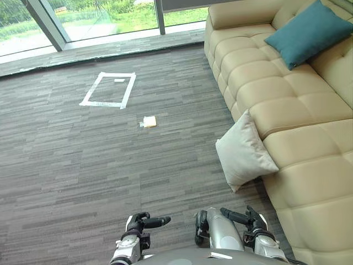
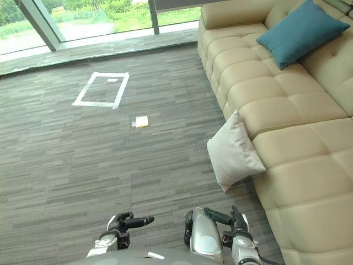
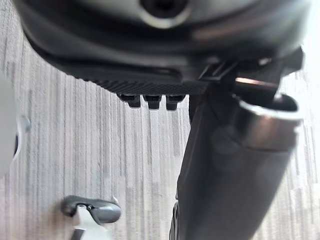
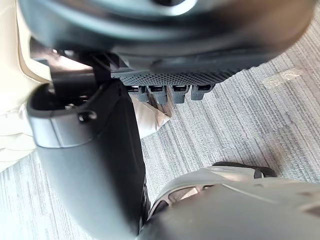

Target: Pick up cushions and gather them together orderly.

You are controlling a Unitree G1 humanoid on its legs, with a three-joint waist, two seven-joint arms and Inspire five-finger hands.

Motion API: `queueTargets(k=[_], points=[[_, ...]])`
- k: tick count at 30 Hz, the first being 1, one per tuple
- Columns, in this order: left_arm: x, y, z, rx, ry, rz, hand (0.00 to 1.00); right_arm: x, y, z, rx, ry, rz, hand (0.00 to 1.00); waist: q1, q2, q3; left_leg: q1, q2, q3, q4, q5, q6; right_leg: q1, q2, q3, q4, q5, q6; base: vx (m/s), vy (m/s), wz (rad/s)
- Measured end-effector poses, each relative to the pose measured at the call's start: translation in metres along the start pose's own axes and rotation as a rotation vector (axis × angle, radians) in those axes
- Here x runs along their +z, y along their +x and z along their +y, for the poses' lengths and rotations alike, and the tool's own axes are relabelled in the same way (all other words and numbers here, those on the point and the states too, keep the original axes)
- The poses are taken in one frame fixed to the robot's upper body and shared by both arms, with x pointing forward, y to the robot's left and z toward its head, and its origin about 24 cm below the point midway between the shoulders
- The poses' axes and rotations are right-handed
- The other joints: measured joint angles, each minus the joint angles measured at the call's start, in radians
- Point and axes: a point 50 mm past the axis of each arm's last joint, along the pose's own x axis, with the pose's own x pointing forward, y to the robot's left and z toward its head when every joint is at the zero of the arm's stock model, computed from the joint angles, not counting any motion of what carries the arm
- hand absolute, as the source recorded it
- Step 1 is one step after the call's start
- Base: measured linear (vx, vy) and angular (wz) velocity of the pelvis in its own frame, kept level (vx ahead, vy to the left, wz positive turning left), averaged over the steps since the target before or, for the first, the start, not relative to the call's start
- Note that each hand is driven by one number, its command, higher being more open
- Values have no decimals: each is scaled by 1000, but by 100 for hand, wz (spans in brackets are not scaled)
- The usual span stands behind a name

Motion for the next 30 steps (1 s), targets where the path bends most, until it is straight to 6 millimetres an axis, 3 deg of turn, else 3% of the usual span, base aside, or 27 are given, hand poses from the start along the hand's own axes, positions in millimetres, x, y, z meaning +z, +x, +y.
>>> queueTargets(k=[2, 4, 7, 9, 10, 12, 13, 15, 17, 18, 19, 21, 22, 23, 24, 26, 28, 29, 30], points=[[2, 0, -1, 6, -24, -6, 100, 0, 0, 0, -2, 1, -2, 100, 8, 0, -1, -28, -52, -50, -170, -13, 4, 25, -3, 64, -18, -1, 8, 297, 140, -108], [4, 1, -3, 7, -35, -14, 100, 0, 0, 0, -6, 0, -1, 100, 23, -1, -1, -62, -113, -159, -306, -11, 4, 39, -11, 148, -19, -18, 33, 227, 184, -109], [4, 1, -5, 3, -36, -25, 100, -5, -1, -2, -20, -11, 9, 100, 24, 2, -11, -91, -147, -241, -381, 10, 20, 55, -17, 243, -3, -68, 82, 381, 339, -106], [1, 0, -6, -1, -39, -11, 100, -8, -3, -3, -21, -14, 17, 100, 27, 11, -30, -85, -144, -224, -371, 75, 44, 49, -17, 318, 50, -124, 118, 423, 412, -100], [-1, 0, -1, 11, -31, -5, 100, -15, -5, 3, -7, -15, 36, 100, 25, -22, -56, -81, -161, -172, -352, 37, 61, 26, -48, 355, 86, -133, 133, 391, 355, -102], [-1, 0, 6, 34, -23, 0, 100, -20, -7, 10, 17, -29, 46, 100, 33, -53, -85, -71, -172, -101, -352, 6, 86, -15, -81, 382, 122, -113, 168, 391, 339, -93], [-2, 1, 8, 40, -18, 11, 100, -18, -7, 12, 25, -26, 39, 100, 34, -62, -85, -27, -179, -52, -378, -13, 101, -56, -100, 379, 197, -83, 209, 308, 265, -82], [-5, 1, 10, 47, -20, 27, 100, -13, -6, 11, 27, -26, 21, 100, 35, -57, -81, 43, -176, 12, -423, -26, 109, -126, -125, 330, 337, -44, 241, 252, 203, -100], [-8, 0, 13, 61, -28, 38, 100, -2, -4, 10, 25, -28, -17, 100, 41, -44, -79, 130, -171, 89, -492, -27, 109, -195, -177, 178, 432, -50, 225, 211, 122, -123], [-11, -1, 15, 70, -32, 48, 100, 5, -2, 10, 25, -31, -37, 100, 42, -30, -75, 178, -165, 135, -542, -19, 96, -230, -203, 59, 438, -71, 190, 196, 34, -93], [-13, -1, 15, 71, -28, 55, 100, 8, -1, 10, 24, -32, -42, 100, 39, -25, -75, 192, -161, 149, -561, -14, 87, -242, -205, 19, 426, -76, 180, 201, 2, -96], [-17, 0, 17, 61, 24, 90, 100, 19, 3, 16, 40, -35, -63, 100, 26, -9, -72, 226, -143, 195, -624, 8, 53, -301, -176, -78, 320, -80, 167, 221, -97, -69], [-21, 0, 21, 56, 67, 117, 100, 22, 4, 21, 54, -46, -64, 100, 21, -14, -71, 243, -147, 208, -640, 18, 36, -319, -167, -124, 181, -24, 118, 304, -189, -47], [-21, 0, 22, 56, 70, 118, 100, 21, 4, 22, 58, -51, -62, 100, 21, -19, -72, 247, -156, 207, -640, 17, 34, -317, -164, -128, 157, 35, 81, 321, -218, -47], [-23, 0, 20, 47, 70, 130, 100, 26, 6, 21, 62, -44, -68, 100, 15, 10, -54, 276, -136, 192, -643, 14, 25, -287, -129, -124, 154, 41, 37, 272, -201, -41], [-28, -2, 12, 25, 63, 141, 100, 27, 7, 13, 43, -41, -75, 100, 13, 37, -53, 293, -128, 148, -658, 2, 3, -239, -98, -114, 114, 32, 22, 197, -184, -34], [-27, -2, 10, 15, 69, 134, 100, 24, 7, 10, 30, -19, -58, 100, 11, 36, -51, 296, -132, 130, -658, 5, -5, -209, -94, -116, 96, 26, 13, 121, -144, -1], [-25, -1, 7, -2, 86, 122, 100, 19, 7, 4, 11, 2, -41, 100, -1, 34, -51, 280, -120, 141, -587, 69, -8, -162, -79, -123, 67, 18, 12, 126, -146, 9], [-22, -1, 6, -8, 87, 112, 100, 18, 7, 4, 9, 8, -38, 100, -2, 26, -47, 267, -105, 138, -525, 69, -9, -138, -76, -122, 49, 13, 16, 154, -185, -3]])
